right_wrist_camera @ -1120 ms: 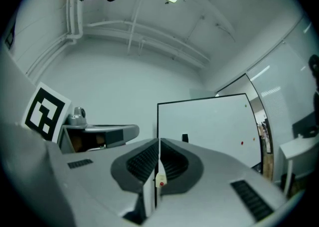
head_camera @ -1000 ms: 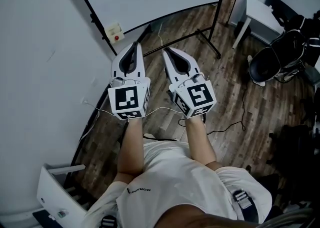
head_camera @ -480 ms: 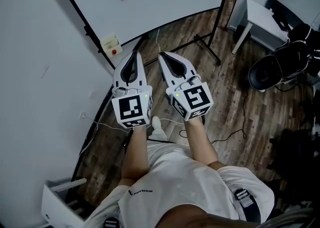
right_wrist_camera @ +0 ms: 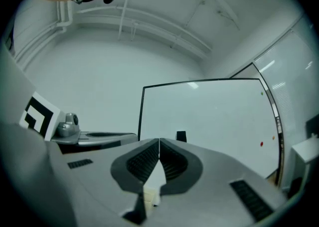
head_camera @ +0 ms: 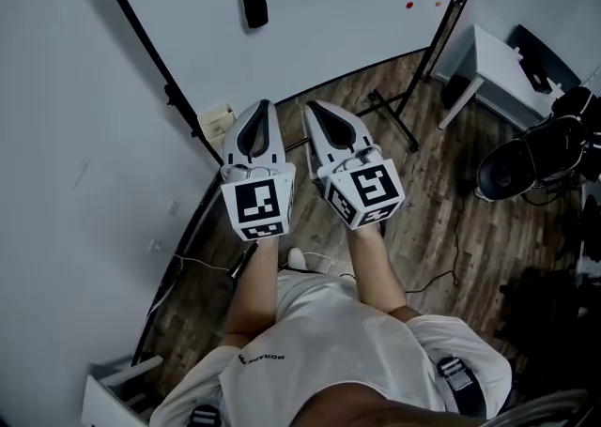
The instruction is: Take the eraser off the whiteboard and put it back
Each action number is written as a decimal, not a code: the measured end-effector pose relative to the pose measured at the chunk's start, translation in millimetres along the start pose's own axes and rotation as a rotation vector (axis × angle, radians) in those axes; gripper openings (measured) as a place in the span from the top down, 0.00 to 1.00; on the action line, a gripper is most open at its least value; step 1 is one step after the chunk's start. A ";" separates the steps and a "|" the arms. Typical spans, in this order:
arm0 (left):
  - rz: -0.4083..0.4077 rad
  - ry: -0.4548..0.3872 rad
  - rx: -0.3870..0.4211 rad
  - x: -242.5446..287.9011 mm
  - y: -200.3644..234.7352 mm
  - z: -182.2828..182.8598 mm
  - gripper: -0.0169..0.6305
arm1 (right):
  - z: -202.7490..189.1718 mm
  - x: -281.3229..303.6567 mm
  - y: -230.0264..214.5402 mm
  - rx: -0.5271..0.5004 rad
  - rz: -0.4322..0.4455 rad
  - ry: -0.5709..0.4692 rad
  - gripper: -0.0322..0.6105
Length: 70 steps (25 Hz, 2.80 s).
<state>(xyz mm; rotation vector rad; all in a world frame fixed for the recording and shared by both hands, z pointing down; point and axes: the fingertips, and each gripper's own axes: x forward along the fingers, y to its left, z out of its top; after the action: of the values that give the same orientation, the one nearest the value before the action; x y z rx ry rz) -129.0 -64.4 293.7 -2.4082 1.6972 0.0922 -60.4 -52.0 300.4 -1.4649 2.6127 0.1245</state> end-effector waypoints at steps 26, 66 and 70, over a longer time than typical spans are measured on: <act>0.040 0.015 -0.047 143.3 37.3 -27.6 0.97 | -14.1 121.7 -88.6 -0.019 0.027 -0.004 0.93; 0.436 0.136 -0.082 251.7 86.4 -71.1 0.57 | -31.6 149.7 -158.3 0.054 0.116 -0.014 0.93; 0.442 0.135 -0.099 261.4 85.2 -72.8 0.51 | -30.7 149.8 -163.0 0.055 0.112 -0.015 0.93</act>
<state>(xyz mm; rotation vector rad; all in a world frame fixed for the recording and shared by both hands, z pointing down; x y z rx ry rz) -124.2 -348.2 312.4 -2.0989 2.3117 0.0789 -1.0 -267.4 305.5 -1.2951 2.6637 0.0745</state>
